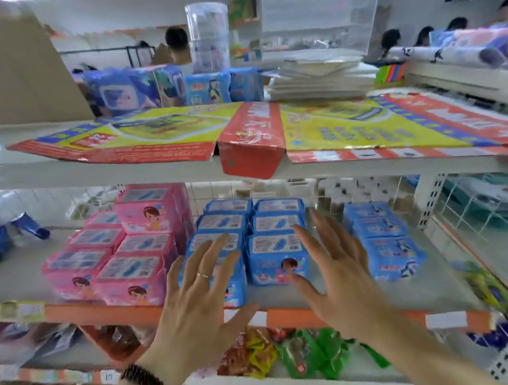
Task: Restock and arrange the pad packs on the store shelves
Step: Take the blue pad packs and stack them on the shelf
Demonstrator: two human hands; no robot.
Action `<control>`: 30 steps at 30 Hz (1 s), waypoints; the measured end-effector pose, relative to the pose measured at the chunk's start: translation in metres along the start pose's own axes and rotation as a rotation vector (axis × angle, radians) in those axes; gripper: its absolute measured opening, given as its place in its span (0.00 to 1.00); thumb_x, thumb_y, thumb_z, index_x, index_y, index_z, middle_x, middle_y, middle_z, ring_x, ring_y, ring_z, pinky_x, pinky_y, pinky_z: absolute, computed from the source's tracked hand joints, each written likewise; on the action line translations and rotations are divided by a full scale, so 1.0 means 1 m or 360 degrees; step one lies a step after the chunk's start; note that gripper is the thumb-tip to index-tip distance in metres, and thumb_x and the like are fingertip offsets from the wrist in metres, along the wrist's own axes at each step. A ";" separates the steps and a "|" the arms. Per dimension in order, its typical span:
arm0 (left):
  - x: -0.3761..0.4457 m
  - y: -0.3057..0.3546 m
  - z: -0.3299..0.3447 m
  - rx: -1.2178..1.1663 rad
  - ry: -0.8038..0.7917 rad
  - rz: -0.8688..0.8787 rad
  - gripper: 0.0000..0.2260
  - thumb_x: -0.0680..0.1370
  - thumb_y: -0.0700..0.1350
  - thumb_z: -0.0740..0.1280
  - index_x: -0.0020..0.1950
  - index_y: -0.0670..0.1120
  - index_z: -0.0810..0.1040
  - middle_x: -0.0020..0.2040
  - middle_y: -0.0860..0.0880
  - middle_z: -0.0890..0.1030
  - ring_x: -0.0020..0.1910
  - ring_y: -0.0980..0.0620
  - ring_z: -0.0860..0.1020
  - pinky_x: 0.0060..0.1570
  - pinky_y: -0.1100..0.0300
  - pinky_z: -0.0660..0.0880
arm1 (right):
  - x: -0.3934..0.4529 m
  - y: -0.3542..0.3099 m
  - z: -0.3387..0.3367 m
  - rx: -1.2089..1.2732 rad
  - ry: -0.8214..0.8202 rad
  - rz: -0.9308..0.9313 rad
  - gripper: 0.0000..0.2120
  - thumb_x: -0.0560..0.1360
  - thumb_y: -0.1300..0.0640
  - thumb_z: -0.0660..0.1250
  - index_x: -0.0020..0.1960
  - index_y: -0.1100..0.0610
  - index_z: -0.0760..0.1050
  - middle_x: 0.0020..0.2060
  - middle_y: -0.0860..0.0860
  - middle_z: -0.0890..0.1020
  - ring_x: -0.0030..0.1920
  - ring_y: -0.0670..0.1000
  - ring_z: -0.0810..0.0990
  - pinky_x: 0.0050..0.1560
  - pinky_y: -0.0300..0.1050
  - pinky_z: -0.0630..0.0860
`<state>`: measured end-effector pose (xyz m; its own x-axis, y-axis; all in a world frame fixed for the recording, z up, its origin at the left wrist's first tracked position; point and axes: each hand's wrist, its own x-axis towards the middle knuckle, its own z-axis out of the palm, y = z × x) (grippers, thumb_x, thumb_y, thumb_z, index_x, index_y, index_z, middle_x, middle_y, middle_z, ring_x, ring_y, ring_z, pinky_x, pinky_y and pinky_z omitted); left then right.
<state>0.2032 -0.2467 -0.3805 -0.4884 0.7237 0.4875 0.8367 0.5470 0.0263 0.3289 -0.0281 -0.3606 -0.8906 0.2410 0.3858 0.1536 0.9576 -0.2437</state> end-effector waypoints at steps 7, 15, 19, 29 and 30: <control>-0.001 0.026 -0.046 0.0036 0.0164 -0.0109 0.33 0.78 0.70 0.55 0.76 0.51 0.64 0.80 0.49 0.62 0.75 0.44 0.65 0.68 0.36 0.65 | 0.005 -0.005 -0.032 0.0108 0.0030 -0.0182 0.33 0.80 0.35 0.54 0.79 0.37 0.41 0.76 0.37 0.30 0.78 0.45 0.31 0.76 0.50 0.36; -0.001 0.042 -0.085 0.0074 0.0298 -0.0128 0.33 0.79 0.70 0.56 0.77 0.51 0.62 0.79 0.49 0.61 0.77 0.46 0.62 0.67 0.33 0.67 | -0.005 -0.014 -0.056 0.0361 0.0157 -0.0313 0.35 0.78 0.40 0.63 0.79 0.38 0.49 0.78 0.33 0.39 0.80 0.46 0.39 0.73 0.45 0.48; 0.012 0.050 -0.117 0.0055 0.0459 -0.0032 0.32 0.78 0.69 0.56 0.75 0.50 0.63 0.78 0.49 0.62 0.75 0.47 0.63 0.68 0.36 0.64 | -0.001 -0.018 -0.077 0.0286 0.0369 -0.0406 0.32 0.79 0.35 0.59 0.79 0.43 0.56 0.80 0.40 0.49 0.80 0.49 0.48 0.73 0.53 0.55; 0.112 -0.005 -0.197 0.0237 0.0731 0.0201 0.33 0.80 0.66 0.55 0.76 0.45 0.64 0.77 0.45 0.65 0.71 0.45 0.67 0.66 0.41 0.64 | 0.083 -0.066 -0.159 0.0179 0.0743 -0.0725 0.32 0.78 0.43 0.62 0.78 0.57 0.63 0.76 0.53 0.66 0.75 0.53 0.65 0.74 0.48 0.62; 0.125 -0.017 -0.200 0.0237 0.0746 0.0205 0.32 0.80 0.66 0.55 0.76 0.45 0.64 0.77 0.45 0.65 0.70 0.45 0.67 0.65 0.43 0.65 | 0.100 -0.070 -0.163 0.0124 0.0756 -0.0716 0.32 0.78 0.43 0.63 0.78 0.57 0.62 0.76 0.53 0.67 0.75 0.54 0.65 0.74 0.48 0.62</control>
<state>0.1771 -0.2499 -0.1459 -0.1912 0.5411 0.8189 0.8220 0.5443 -0.1677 0.2988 -0.0451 -0.1605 -0.5721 -0.1194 0.8114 -0.2367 0.9713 -0.0240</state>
